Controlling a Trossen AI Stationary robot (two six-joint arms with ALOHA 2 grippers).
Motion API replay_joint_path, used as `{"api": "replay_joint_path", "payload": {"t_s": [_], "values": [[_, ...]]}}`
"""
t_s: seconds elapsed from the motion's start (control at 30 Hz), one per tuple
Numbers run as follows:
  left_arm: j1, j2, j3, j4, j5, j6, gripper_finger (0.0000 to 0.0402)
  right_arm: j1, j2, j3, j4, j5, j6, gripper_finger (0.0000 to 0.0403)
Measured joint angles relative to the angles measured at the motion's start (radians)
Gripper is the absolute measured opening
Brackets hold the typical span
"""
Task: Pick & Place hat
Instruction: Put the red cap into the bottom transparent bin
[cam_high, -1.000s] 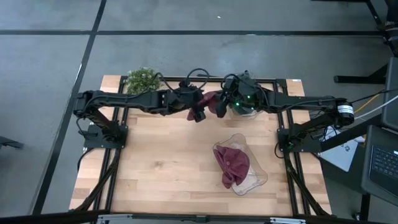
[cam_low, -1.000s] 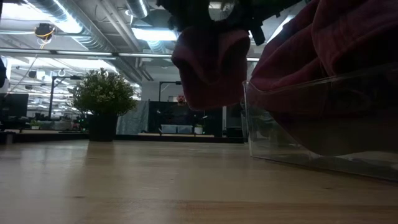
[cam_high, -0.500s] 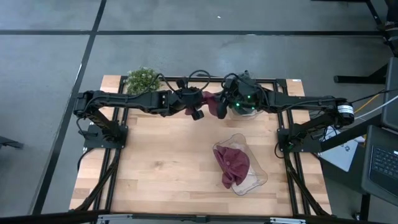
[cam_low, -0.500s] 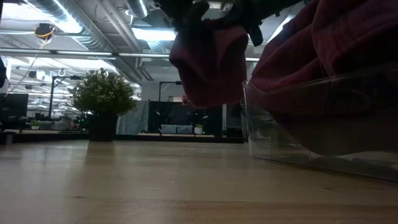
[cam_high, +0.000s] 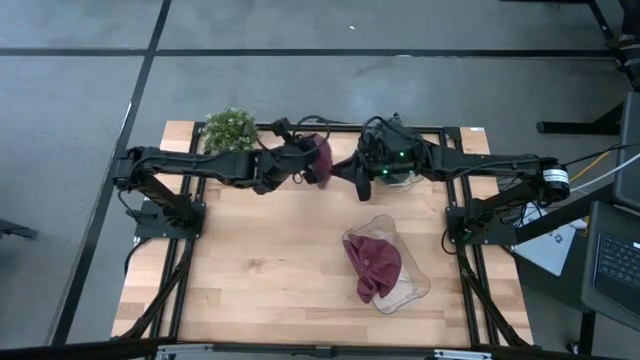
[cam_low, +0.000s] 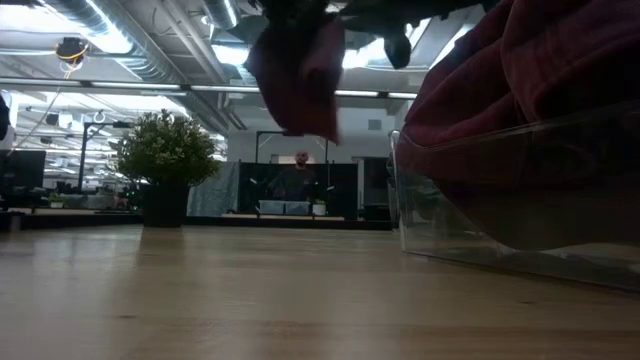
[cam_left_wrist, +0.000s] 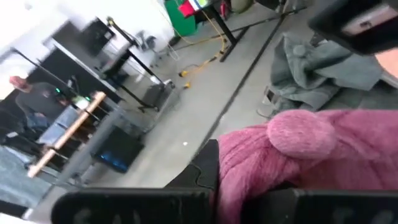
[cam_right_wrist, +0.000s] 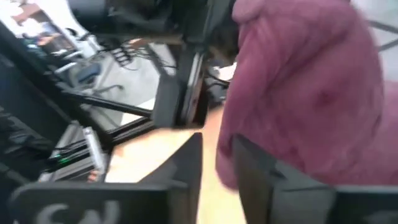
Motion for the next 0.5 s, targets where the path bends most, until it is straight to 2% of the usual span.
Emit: {"api": "replay_joint_path", "payload": {"t_s": [0.1,0.17,0.33,0.5], "values": [[-0.008,-0.045,0.000,-0.025,0.016,0.032,0.0003,0.000,0.000,0.000,0.016,-0.062,0.001,0.0119],[-0.007,-0.093,0.000,-0.060,0.095,0.033,0.0003,-0.005,0.000,0.000,0.028,-0.099,0.000,0.0149],[0.062,-0.226,-0.011,-0.135,0.527,-0.008,0.0003,-0.011,0.000,0.000,0.097,-0.172,-0.081,0.0219],[0.167,-0.337,-0.098,-0.092,0.792,-0.084,0.0003,0.007,0.000,0.000,0.208,-0.172,-0.202,0.0258]]}}
